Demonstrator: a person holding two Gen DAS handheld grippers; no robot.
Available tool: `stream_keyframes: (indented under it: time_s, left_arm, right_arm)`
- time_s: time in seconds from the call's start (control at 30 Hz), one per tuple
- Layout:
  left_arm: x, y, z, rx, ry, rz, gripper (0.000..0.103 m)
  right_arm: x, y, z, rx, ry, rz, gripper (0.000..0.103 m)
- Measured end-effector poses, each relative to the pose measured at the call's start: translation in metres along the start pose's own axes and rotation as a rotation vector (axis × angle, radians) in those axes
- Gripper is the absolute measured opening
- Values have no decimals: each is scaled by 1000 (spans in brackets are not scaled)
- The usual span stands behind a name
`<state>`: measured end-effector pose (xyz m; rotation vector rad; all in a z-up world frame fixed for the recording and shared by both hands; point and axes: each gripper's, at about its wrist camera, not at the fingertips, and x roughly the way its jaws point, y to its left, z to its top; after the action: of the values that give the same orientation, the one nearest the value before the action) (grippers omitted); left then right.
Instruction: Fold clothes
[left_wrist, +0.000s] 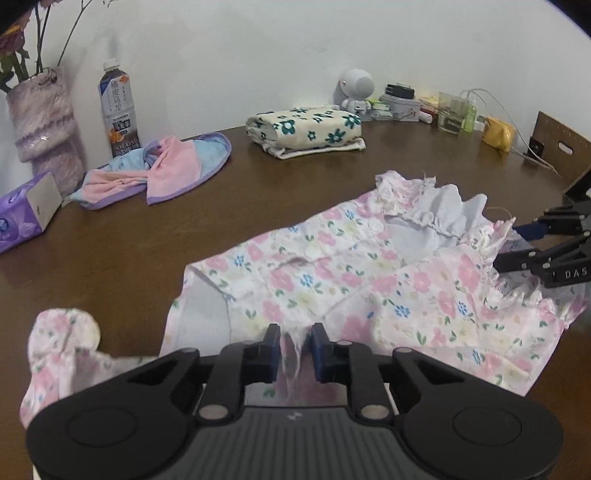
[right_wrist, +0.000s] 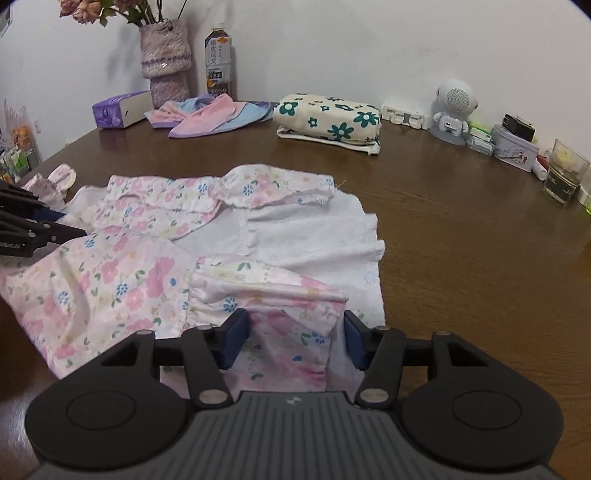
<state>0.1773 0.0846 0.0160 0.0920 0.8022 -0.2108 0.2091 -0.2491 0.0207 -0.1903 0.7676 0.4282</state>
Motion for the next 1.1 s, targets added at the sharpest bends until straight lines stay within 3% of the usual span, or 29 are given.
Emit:
stream_keyframes:
  time_s: [0.13, 0.3, 0.37, 0.53, 0.73, 0.87, 0.93, 1.0, 1.1]
  left_arm:
    - [3, 6, 10, -23, 11, -15, 18]
    - [-15, 8, 20, -34, 8, -70, 38]
    - [-16, 4, 27, 13, 25, -82, 48]
    - [3, -4, 39, 161, 124, -106, 55]
    - [18, -4, 36, 281, 191, -186, 54]
    - [16, -3, 36, 345, 216, -220, 54]
    - [16, 0, 36, 354, 228, -234, 53]
    - [17, 2, 38, 351, 237, -257, 49]
    - [18, 2, 39, 352, 242, -262, 49]
  right_arm:
    - [13, -6, 10, 37, -11, 17, 55]
    - [-1, -18, 14, 55, -26, 52, 58]
    - [-9, -21, 19, 16, -26, 59, 59]
    - [-12, -19, 37, -108, 15, 69, 62]
    - [16, -4, 51, -218, 108, 140, 66]
    - [26, 7, 57, -299, 141, 134, 65]
    - [29, 11, 58, -331, 153, 131, 60]
    - [28, 12, 58, -343, 158, 142, 47]
    - [28, 14, 58, -347, 164, 152, 35]
